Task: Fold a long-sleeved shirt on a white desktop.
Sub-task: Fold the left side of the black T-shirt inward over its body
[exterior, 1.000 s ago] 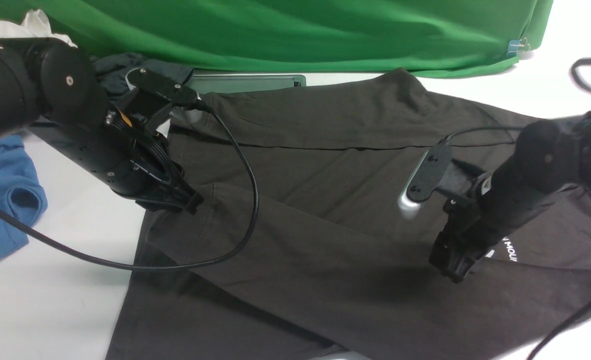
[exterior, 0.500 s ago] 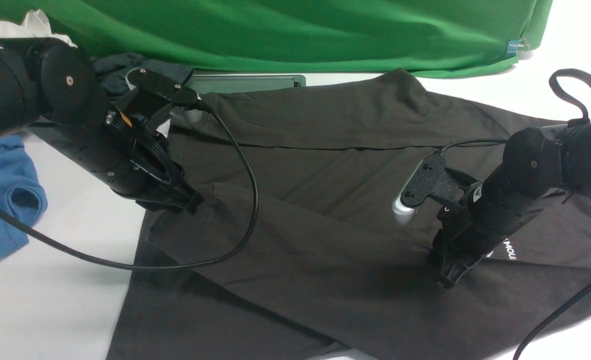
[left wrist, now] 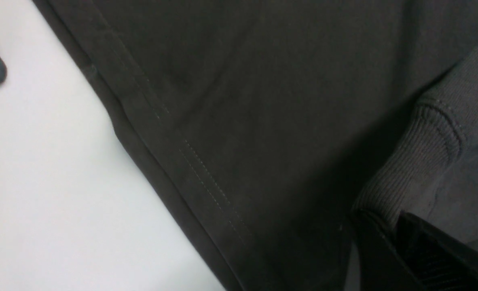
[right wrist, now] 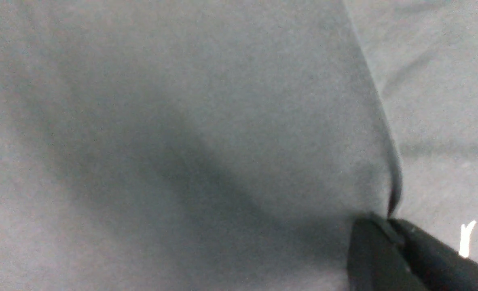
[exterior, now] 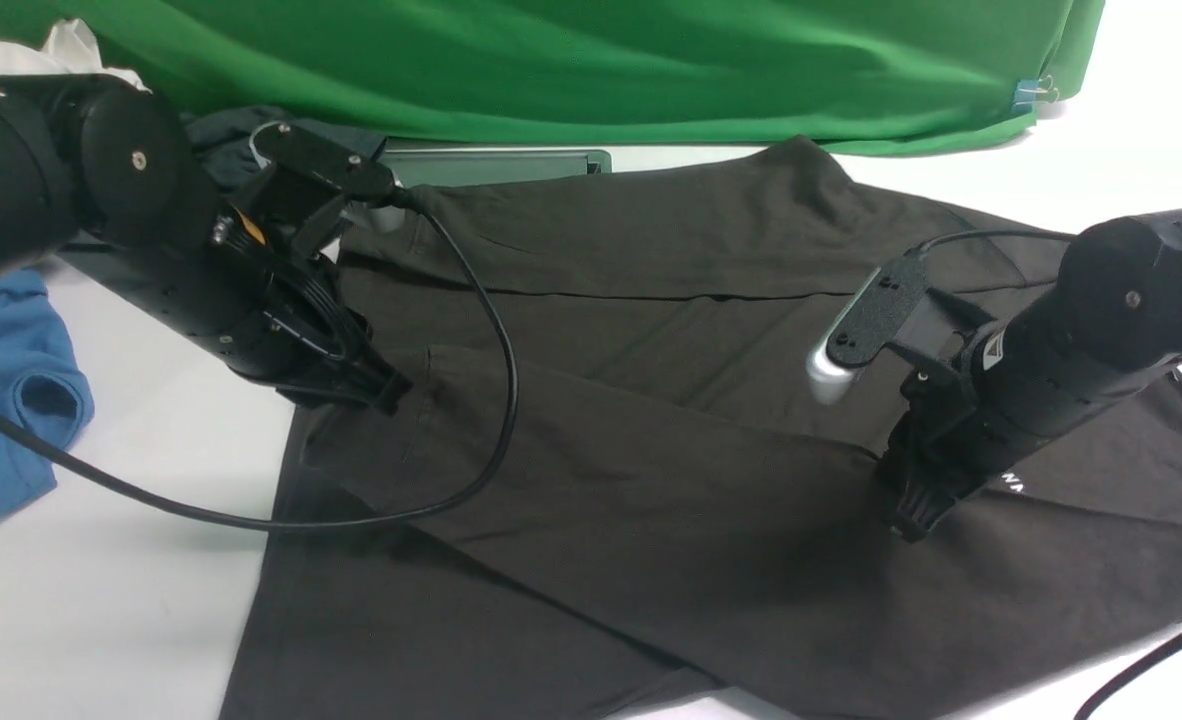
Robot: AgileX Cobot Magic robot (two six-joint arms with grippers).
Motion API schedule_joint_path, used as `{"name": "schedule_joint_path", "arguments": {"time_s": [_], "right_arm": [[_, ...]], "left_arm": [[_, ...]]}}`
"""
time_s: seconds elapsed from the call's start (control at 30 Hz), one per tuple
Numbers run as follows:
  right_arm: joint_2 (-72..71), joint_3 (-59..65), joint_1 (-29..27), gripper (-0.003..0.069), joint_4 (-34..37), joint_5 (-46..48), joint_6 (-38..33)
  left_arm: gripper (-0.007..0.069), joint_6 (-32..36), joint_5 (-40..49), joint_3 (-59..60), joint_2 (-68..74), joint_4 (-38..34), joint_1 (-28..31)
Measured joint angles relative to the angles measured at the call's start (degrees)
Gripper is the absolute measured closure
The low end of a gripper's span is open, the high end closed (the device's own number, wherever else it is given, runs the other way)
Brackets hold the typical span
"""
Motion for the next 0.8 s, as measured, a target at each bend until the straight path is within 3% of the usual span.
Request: {"name": "schedule_joint_path", "arguments": {"time_s": [0.17, 0.6, 0.77, 0.8], "right_arm": [[0.1, 0.0, 0.0, 0.0638, -0.22, -0.26, 2.25], [0.16, 0.0, 0.0, 0.0629, -0.88, -1.75, 6.3], [0.16, 0.0, 0.0, 0.0541, -1.13, -2.84, 7.78], [0.16, 0.0, 0.0, 0.0479, -1.81, -3.04, 8.74]], "left_arm": [[0.0576, 0.0, -0.78, -0.44, 0.0, 0.0, 0.0], [0.0576, 0.23, -12.68, -0.8, 3.93, 1.76, 0.0], [0.057, 0.22, -13.25, -0.8, 8.09, 2.7, 0.0], [0.0554, 0.22, -13.67, -0.8, 8.94, 3.73, 0.0]]}}
